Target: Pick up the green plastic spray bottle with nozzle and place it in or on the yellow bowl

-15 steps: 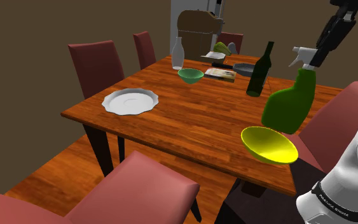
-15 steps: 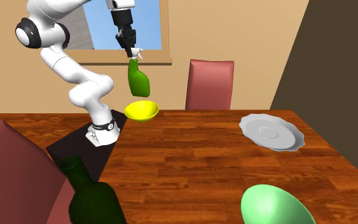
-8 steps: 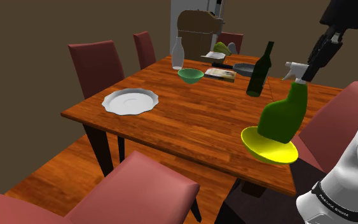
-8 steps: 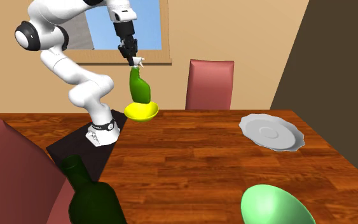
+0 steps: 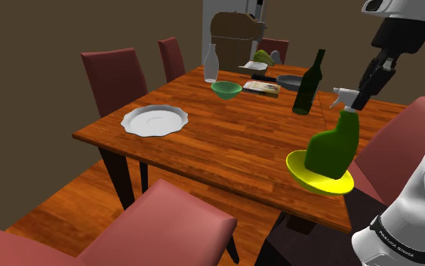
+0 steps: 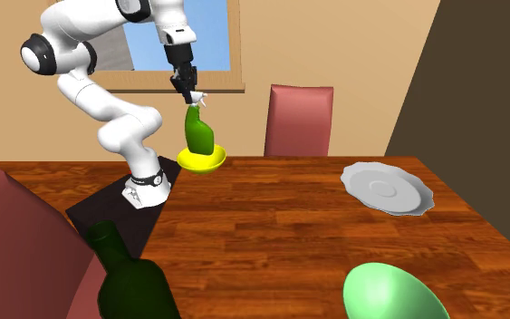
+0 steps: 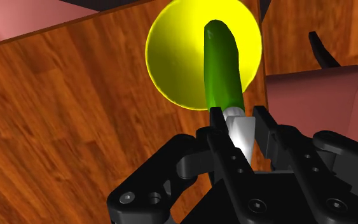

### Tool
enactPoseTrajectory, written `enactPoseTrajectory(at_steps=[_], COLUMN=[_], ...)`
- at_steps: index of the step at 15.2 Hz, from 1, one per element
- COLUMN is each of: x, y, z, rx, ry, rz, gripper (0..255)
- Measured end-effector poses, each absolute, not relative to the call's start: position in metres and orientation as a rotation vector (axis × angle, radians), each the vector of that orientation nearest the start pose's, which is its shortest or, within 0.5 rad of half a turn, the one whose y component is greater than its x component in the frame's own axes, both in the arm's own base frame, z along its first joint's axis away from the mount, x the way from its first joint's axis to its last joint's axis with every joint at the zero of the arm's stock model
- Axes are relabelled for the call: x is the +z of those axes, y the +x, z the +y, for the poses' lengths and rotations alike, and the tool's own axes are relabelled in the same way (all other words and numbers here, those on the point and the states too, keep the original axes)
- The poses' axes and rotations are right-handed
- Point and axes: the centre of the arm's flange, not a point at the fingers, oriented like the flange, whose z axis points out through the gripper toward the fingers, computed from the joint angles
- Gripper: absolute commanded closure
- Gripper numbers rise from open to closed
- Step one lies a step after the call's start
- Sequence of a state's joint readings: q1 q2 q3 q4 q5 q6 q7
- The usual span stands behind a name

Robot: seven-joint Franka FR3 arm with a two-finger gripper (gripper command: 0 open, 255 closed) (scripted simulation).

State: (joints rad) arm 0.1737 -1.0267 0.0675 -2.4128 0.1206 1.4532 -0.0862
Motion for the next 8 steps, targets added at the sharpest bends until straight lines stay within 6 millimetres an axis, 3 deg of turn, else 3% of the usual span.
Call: enactPoseTrajectory(at_steps=[4,5,8], x=[0.6164,0.6164,0.6164], y=[0.2185,0.2185,0.2185], z=[0.0774,0.0774,0.0774], rx=[-0.095,-0.095,-0.095], ry=[-3.037,-3.037,-3.037], rz=[-0.482,-0.482,-0.482], gripper=[255,0,0])
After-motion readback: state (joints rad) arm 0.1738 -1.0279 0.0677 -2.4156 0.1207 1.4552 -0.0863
